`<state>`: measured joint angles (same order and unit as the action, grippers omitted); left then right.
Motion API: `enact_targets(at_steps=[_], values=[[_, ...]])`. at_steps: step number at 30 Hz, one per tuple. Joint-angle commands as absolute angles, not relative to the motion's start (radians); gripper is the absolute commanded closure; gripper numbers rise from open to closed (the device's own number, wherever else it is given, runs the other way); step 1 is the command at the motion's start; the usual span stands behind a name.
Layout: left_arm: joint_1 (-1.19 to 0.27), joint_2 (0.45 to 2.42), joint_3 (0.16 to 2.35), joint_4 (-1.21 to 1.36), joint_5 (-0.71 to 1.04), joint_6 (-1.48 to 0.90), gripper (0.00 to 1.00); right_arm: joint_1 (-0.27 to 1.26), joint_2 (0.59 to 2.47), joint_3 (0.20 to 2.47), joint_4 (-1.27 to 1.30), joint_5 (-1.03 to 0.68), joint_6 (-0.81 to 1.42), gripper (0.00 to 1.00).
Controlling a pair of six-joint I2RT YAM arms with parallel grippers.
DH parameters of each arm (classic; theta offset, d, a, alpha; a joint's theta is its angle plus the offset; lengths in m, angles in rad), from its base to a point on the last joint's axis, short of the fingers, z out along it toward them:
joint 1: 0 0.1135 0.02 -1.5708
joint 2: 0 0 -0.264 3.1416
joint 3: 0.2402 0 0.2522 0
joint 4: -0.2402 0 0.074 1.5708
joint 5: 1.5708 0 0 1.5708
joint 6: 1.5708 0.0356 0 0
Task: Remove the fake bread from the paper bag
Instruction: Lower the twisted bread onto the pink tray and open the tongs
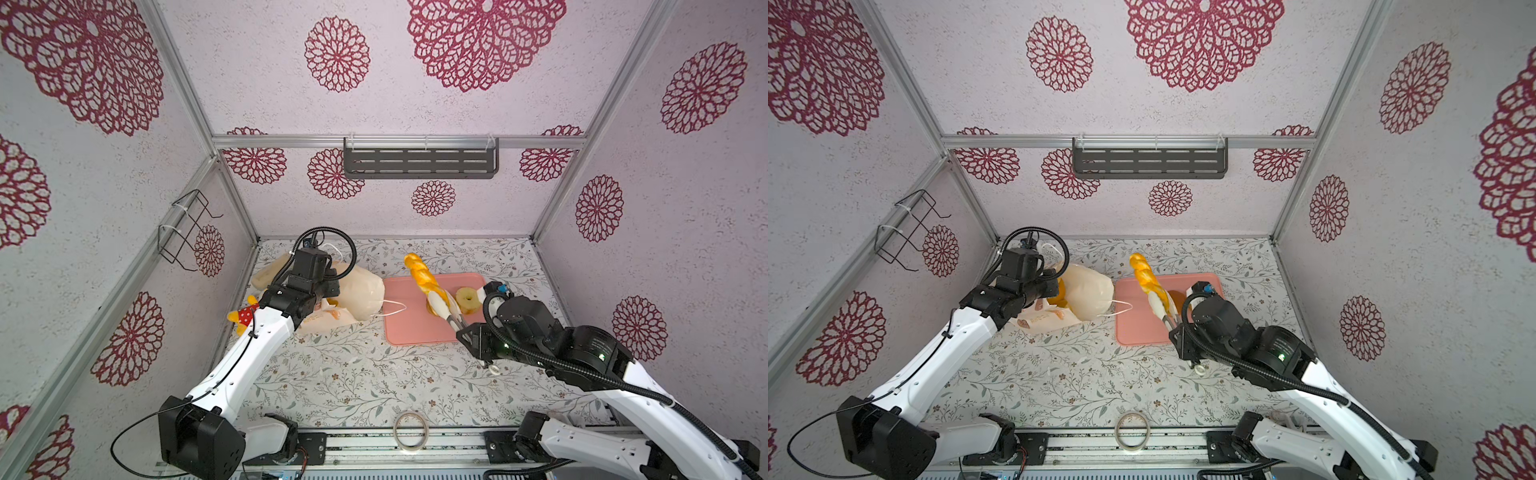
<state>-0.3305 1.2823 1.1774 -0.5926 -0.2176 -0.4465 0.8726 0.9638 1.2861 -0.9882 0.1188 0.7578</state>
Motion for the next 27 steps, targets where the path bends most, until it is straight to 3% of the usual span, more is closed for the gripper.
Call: enact_targets(at_steps=[1,7,27], values=[[-0.316,1.238,1.186,-0.612,-0.216,-0.44,1.0,0.804,1.013,1.229,-0.8,0.132,0.793,1.0],[-0.311,1.186,1.171,-0.612,-0.19,-0.431,1.0,0.74,1.104,1.121,-0.618,0.073,0.806,1.0],[-0.285,1.149,1.155,-0.588,-0.169,-0.426,1.0,0.767,1.296,0.902,-0.203,-0.114,0.98,1.0]])
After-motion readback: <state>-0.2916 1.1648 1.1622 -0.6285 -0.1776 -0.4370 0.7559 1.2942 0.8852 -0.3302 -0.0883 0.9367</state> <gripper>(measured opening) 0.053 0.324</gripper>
